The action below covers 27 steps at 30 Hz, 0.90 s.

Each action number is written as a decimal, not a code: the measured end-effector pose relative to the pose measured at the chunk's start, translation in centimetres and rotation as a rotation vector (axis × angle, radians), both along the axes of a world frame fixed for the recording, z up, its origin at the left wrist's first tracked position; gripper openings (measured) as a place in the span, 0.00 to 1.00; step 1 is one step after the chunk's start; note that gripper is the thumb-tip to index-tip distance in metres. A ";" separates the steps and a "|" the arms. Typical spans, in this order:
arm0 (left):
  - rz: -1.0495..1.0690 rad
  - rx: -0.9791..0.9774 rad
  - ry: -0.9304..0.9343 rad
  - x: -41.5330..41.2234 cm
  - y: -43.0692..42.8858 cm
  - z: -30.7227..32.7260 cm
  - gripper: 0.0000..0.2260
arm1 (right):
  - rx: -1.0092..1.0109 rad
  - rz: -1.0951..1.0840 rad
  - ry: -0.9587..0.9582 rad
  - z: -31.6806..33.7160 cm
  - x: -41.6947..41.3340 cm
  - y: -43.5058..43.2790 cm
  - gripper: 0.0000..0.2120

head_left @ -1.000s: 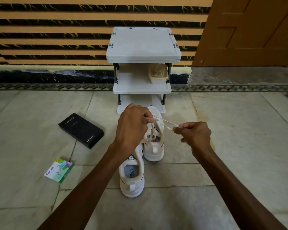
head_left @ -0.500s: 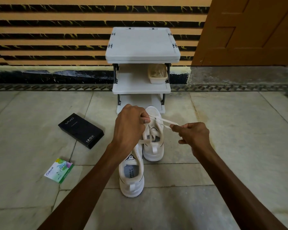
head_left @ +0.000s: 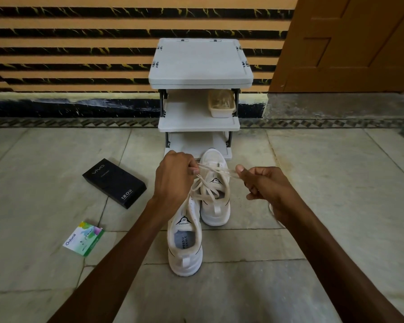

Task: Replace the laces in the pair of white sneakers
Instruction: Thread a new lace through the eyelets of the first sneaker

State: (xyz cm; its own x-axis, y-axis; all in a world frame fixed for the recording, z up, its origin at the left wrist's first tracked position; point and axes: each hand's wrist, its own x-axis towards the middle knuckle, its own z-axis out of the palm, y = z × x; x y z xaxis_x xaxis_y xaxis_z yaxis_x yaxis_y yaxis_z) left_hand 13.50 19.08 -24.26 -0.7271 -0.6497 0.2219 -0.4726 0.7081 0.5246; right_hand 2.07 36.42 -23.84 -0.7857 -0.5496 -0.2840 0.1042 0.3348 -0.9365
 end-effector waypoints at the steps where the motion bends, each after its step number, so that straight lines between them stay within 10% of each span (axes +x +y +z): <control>1: -0.001 0.005 0.007 0.0 0.1 0.0 0.10 | 0.044 -0.010 0.038 -0.1 -0.1 0.0 0.18; 11: -0.258 0.021 -0.073 -0.3 0.2 1.5 0.11 | 0.540 0.437 0.191 0.3 -0.6 0.7 0.15; 17: -0.275 0.022 -0.115 -0.3 0.1 1.9 0.11 | 0.084 0.087 0.056 0.4 0.0 0.7 0.09; 27: -0.216 0.049 -0.049 0.1 0.1 1.4 0.14 | -0.282 0.188 -0.383 1.2 0.1 0.5 0.10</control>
State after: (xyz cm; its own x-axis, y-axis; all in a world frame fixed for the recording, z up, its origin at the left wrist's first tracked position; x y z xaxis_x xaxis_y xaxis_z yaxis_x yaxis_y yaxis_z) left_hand 13.63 19.15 -22.88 -0.8595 -0.4871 0.1551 -0.3388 0.7699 0.5407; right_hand 2.19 36.97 -22.68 -0.5343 -0.7683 -0.3525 0.4196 0.1210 -0.8996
